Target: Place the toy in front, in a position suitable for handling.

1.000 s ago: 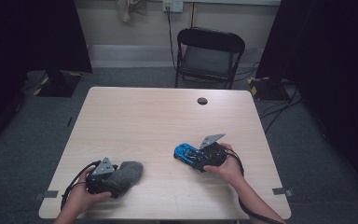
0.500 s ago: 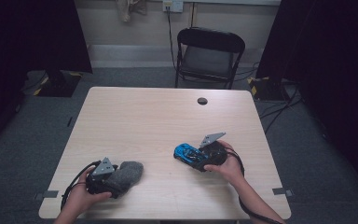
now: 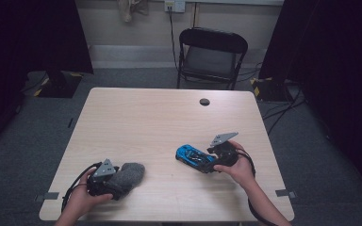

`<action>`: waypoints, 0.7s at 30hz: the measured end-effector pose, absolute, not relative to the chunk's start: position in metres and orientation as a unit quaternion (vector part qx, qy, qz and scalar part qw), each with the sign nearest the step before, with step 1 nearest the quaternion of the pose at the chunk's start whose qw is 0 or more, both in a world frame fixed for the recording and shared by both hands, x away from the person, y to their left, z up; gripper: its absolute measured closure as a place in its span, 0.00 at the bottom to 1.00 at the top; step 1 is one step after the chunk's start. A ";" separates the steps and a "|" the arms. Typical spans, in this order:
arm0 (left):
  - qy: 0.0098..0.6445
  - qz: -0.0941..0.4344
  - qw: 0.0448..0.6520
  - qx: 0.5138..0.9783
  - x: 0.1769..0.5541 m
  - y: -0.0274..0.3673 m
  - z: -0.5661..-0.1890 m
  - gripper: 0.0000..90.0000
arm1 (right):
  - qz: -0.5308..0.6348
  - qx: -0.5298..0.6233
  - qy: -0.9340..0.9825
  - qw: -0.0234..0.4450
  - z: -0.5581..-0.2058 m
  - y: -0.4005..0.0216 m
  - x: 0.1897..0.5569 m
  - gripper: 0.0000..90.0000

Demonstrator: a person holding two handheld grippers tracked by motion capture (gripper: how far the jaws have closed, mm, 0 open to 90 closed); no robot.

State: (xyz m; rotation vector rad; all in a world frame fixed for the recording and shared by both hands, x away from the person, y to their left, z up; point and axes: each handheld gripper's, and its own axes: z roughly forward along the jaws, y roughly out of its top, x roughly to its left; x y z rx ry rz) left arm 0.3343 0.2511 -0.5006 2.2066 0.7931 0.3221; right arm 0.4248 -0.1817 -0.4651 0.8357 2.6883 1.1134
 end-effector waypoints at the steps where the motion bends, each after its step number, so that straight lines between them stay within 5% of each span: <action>1: 0.310 0.126 0.378 0.863 0.334 0.251 -0.501 0.11 | 0.367 0.276 0.887 0.057 -0.465 -0.182 0.425 0.25; 9: 0.311 0.126 0.377 0.863 0.334 0.251 -0.501 0.11 | 0.351 0.279 0.891 0.074 -0.465 -0.195 0.409 0.16; 21: 0.310 0.127 0.377 0.863 0.334 0.251 -0.500 0.11 | 0.360 0.289 0.884 0.079 -0.490 -0.203 0.398 0.16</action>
